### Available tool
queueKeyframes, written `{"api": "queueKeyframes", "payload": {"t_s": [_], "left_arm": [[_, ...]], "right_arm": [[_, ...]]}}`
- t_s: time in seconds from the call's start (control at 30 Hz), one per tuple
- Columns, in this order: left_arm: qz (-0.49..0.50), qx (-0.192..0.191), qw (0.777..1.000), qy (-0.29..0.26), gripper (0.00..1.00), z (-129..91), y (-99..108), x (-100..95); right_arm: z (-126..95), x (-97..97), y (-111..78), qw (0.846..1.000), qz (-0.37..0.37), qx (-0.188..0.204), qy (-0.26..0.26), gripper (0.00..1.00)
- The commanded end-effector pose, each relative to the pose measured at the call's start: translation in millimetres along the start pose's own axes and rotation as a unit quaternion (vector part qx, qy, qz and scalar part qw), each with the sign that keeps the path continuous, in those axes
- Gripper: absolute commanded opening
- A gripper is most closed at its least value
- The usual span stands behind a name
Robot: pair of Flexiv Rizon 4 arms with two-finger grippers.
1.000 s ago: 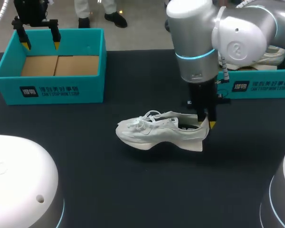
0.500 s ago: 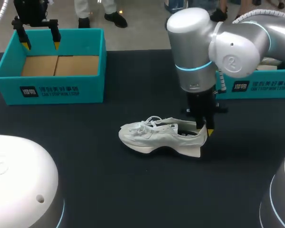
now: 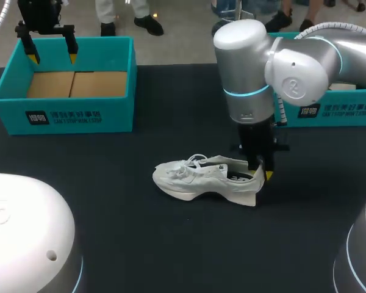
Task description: Take the shoe out of the shoebox, open the shoe tongue, remove and reinsert the insole, then place the shoe into the shoebox
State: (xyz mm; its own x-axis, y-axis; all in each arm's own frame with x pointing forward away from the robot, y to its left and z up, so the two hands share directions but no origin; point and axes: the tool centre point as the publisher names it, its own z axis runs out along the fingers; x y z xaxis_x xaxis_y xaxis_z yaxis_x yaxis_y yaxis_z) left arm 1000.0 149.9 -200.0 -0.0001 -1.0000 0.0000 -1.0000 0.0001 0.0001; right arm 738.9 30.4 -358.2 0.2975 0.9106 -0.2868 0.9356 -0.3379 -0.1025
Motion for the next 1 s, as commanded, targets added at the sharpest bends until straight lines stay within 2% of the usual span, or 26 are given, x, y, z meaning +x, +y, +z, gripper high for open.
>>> {"api": "queueKeyframes", "payload": {"t_s": [0.03, 0.2, 0.43, 0.63, 1.0], "left_arm": [[0.0, 0.0, 1.0, 0.0, 1.0, 0.0, 0.0, 0.0], [0.0, 0.0, 1.0, 0.0, 1.0, 0.0, 0.0, 0.0], [0.0, 0.0, 1.0, 0.0, 1.0, 0.0, 0.0, 0.0], [0.0, 0.0, 1.0, 0.0, 1.0, 0.0, 0.0, 0.0], [0.0, 0.0, 1.0, 0.0, 1.0, 0.0, 0.0, 0.0]], "right_arm": [[-12.0, -8.3, -3.8, 1.0, 0.0, -0.004, 0.008, 1.0], [-29.8, -14.8, -7.9, 0.999, -0.01, -0.013, 0.029, 1.0], [-58.2, -21.6, -8.6, 0.995, -0.036, -0.034, 0.087, 1.0], [-76.5, -25.1, -5.9, 0.993, -0.065, -0.05, 0.091, 1.0], [-79.6, -25.4, -3.1, 0.993, -0.07, -0.053, 0.084, 1.0]]}}
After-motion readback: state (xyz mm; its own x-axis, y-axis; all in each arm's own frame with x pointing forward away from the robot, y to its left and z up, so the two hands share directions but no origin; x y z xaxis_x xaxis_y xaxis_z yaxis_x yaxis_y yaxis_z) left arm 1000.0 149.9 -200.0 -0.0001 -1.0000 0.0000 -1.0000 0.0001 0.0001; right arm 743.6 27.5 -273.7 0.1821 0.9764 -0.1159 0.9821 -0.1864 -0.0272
